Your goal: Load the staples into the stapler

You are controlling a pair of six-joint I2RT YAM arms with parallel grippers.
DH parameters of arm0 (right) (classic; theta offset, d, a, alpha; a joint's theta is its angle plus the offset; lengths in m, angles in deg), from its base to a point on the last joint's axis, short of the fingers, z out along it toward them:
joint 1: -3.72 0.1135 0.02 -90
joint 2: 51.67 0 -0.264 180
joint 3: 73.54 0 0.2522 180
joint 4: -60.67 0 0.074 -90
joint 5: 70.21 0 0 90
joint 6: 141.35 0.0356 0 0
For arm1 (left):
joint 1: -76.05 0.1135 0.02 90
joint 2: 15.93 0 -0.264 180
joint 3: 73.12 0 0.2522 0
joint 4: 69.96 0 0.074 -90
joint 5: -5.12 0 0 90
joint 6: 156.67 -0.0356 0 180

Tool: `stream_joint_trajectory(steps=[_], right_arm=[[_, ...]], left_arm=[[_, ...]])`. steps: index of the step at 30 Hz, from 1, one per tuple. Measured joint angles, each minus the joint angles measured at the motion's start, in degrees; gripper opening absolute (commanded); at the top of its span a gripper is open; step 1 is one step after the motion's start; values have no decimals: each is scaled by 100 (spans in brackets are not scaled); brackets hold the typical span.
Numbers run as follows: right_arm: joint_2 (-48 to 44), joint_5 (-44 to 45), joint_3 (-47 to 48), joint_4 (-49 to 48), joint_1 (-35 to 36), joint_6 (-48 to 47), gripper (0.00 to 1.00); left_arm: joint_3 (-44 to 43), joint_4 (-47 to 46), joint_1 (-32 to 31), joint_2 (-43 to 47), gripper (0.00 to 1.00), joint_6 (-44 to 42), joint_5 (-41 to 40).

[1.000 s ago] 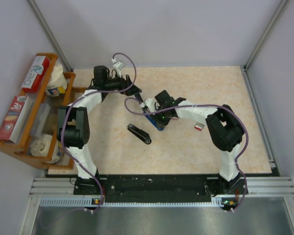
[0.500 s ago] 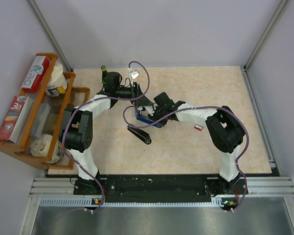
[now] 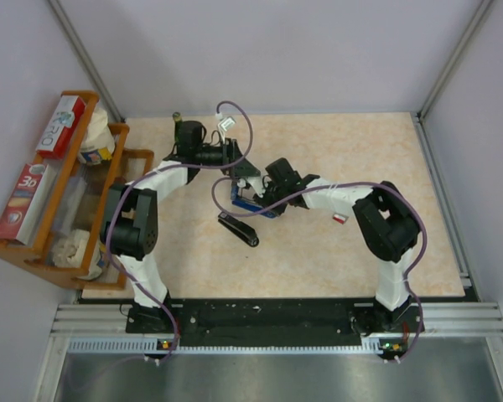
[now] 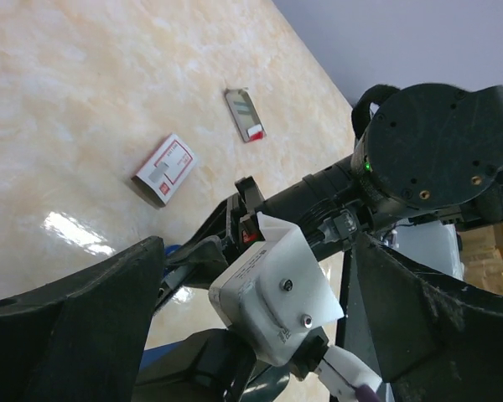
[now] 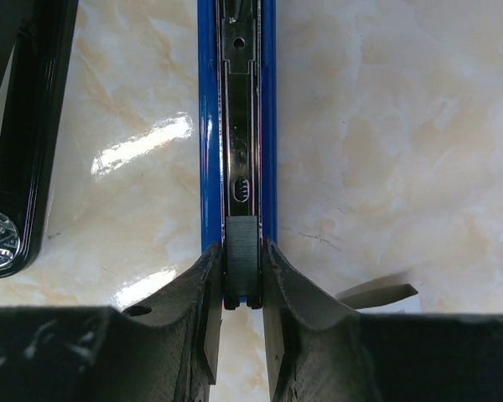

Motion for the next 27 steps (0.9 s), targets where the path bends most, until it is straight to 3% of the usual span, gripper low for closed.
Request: stream_joint_trajectory(steps=[14,27], right_arm=[[-107,-601,-372,-560,-254,184,22],[-365,-835,-844,-927,-450,413,22]], left_arm=[[-225,-345,861,33,99,507,-122],[595,31,903,503,99,-149,-94]])
